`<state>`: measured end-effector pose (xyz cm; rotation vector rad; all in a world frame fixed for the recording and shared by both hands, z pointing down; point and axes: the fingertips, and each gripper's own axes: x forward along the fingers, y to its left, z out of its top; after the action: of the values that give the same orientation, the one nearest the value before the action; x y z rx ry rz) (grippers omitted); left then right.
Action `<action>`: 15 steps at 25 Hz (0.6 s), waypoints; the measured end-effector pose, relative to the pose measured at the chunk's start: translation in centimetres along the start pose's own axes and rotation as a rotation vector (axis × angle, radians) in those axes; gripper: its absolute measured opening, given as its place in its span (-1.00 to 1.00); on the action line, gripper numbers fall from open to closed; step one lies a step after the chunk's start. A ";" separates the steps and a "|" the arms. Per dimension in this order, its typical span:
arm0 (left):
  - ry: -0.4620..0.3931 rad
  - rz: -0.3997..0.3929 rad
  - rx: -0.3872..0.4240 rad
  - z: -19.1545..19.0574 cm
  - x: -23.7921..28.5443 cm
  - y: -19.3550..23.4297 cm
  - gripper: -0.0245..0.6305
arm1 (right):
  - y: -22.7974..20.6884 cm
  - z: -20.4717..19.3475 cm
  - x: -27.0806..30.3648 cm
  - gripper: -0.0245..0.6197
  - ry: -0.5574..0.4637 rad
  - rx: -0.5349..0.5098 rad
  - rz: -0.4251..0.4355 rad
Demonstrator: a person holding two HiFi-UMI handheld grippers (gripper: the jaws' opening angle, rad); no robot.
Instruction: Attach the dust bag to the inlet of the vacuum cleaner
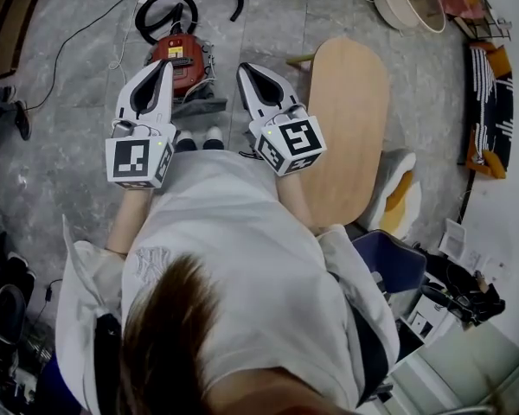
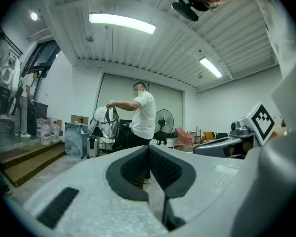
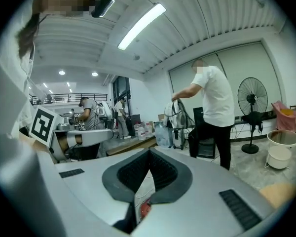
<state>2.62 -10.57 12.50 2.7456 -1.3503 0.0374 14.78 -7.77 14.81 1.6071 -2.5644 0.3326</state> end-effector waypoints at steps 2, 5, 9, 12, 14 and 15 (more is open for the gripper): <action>0.001 -0.003 -0.001 0.0 -0.2 -0.3 -0.88 | 0.0 0.1 -0.1 -0.92 0.000 -0.005 -0.005; 0.007 -0.012 0.004 -0.2 -0.3 -0.7 -0.87 | 0.1 0.6 -0.1 -0.92 -0.001 -0.032 -0.005; 0.010 -0.007 -0.009 -0.4 -0.6 -0.7 -0.87 | 0.2 0.8 0.0 -0.92 -0.003 -0.053 -0.006; 0.011 -0.006 -0.009 -0.7 -0.8 -0.2 -0.87 | 0.5 0.5 0.6 -0.92 -0.001 -0.058 -0.004; 0.010 -0.007 -0.007 -0.6 -0.9 0.1 -0.87 | 0.8 0.7 0.9 -0.92 0.000 -0.060 -0.001; 0.009 -0.008 -0.007 -0.5 -0.9 0.2 -0.88 | 1.0 0.8 1.0 -0.92 0.000 -0.061 -0.001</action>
<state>1.93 -9.92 12.92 2.7420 -1.3344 0.0451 13.47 -8.40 14.11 1.5871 -2.5478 0.2518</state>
